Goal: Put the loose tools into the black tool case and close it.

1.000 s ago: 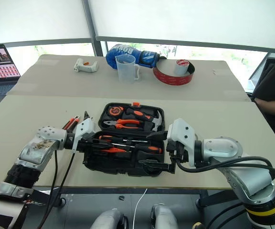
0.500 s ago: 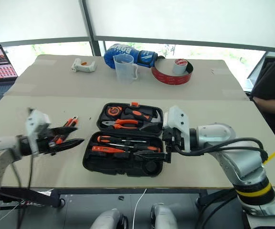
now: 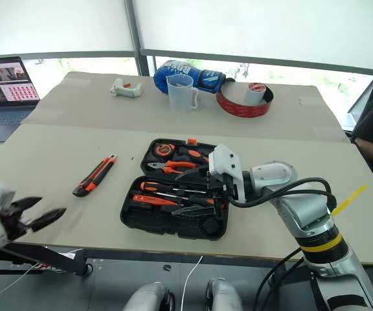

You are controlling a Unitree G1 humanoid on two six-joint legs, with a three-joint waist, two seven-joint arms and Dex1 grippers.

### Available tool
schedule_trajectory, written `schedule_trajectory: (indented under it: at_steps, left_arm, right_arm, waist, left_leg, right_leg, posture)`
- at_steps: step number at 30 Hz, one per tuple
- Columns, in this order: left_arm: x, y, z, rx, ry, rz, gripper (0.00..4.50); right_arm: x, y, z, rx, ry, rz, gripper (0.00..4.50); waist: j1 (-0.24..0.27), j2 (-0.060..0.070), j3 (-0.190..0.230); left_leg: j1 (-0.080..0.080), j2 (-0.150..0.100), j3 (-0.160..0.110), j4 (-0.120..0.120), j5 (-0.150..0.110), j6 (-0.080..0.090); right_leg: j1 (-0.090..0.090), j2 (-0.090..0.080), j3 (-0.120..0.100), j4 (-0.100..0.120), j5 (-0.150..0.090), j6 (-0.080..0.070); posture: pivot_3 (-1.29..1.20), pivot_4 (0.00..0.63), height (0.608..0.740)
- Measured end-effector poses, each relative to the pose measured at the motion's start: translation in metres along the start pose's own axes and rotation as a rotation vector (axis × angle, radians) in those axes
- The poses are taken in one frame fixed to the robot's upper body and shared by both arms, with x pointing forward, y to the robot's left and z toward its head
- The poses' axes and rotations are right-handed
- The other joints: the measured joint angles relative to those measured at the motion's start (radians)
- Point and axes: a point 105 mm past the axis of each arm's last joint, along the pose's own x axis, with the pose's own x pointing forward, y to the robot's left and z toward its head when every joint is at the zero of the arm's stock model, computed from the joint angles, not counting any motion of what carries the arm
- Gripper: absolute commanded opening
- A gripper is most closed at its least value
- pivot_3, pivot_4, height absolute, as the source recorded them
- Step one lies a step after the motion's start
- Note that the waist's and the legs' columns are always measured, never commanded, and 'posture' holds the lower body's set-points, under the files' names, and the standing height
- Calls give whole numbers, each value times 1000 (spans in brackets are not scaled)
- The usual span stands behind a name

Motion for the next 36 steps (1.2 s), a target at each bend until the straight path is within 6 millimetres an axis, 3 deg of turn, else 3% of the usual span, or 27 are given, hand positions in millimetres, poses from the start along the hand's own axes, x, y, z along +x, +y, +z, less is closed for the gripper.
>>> schedule_trajectory:
  at_steps: [3, 6, 12, 15, 21, 24, 27, 31, 33, 36]
  left_arm:
    - [29, 9, 12, 25, 44, -15, 4481]
    - [53, 5, 14, 24, 96, -75, 4481]
    - [78, 10, 11, 17, 181, -92, 4481]
    - [81, 11, 11, 23, 188, -103, 3841]
    - [79, 10, 9, 36, 182, -158, 1780]
    - [72, 5, 12, 106, 168, -229, 1700]
    - [59, -7, 39, 225, 109, -331, 1700]
    - [36, -56, 90, 457, 6, -619, 1700]
    - [33, -80, 95, 538, 19, -751, 1700]
    - [39, -105, 73, 647, 127, -923, 1700]
  right_arm:
    - [-1, 2, 1, -2, 1, -20, 4500]
    - [-2, 5, 2, -7, -1, -52, 4500]
    - [-3, 8, 3, -17, 4, -104, 4500]
    - [-5, 4, 4, -29, 10, -142, 4500]
    - [-20, -4, -3, -21, 47, -245, 4500]
    - [-30, -3, -10, 3, 83, -278, 4500]
    - [-43, 1, -20, 48, 129, -308, 4500]
    - [-59, 9, -27, 87, 165, -339, 4500]
    - [-63, 11, -26, 86, 170, -352, 4500]
    - [-64, 14, -26, 91, 164, -368, 4500]
  waist:
    - [-3, 1, 0]
    - [-15, 1, 0]
    - [-34, 0, 0]
    - [-32, 0, 0]
    - [-28, 0, 0]
    - [-27, -1, 1]
    - [-24, -1, 1]
    - [-22, -1, 1]
    - [-23, 0, 1]
    - [-27, 0, 1]
  left_leg:
    - [-1, 0, 1, 0, 3, 5]
    - [-1, -1, 2, 0, 4, 8]
    - [-2, 0, 3, -2, 4, 8]
    - [-1, 0, 4, -1, 4, 8]
    - [-1, 0, 3, -1, 4, 8]
    - [-3, 0, 3, -1, 4, 8]
    - [-7, 0, 3, 0, 4, 8]
    - [-10, -1, 3, 1, 4, 8]
    - [-8, -1, 3, 1, 4, 8]
    - [-3, 0, 5, 1, 5, 8]
  right_leg:
    - [-1, 1, -2, 0, 1, -3]
    - [-1, 1, -3, 0, 1, -3]
    - [-2, 3, -7, -1, 1, -2]
    - [-1, 2, -8, 0, 0, -1]
    - [-2, 0, -2, 0, -4, 5]
    - [-3, 0, -3, 0, -3, 4]
    - [-6, -1, -3, 0, 0, -2]
    - [-7, -1, -5, 0, 0, -2]
    - [-5, 1, -5, 0, -4, 4]
    - [-2, 4, -4, 0, -5, 5]
  posture:
    - [0, 150, 714]
    - [0, 150, 714]
    - [0, 150, 714]
    - [0, 150, 714]
    - [0, 150, 714]
    - [0, 150, 714]
    - [0, 150, 714]
    - [0, 150, 714]
    - [0, 150, 714]
    - [0, 150, 714]
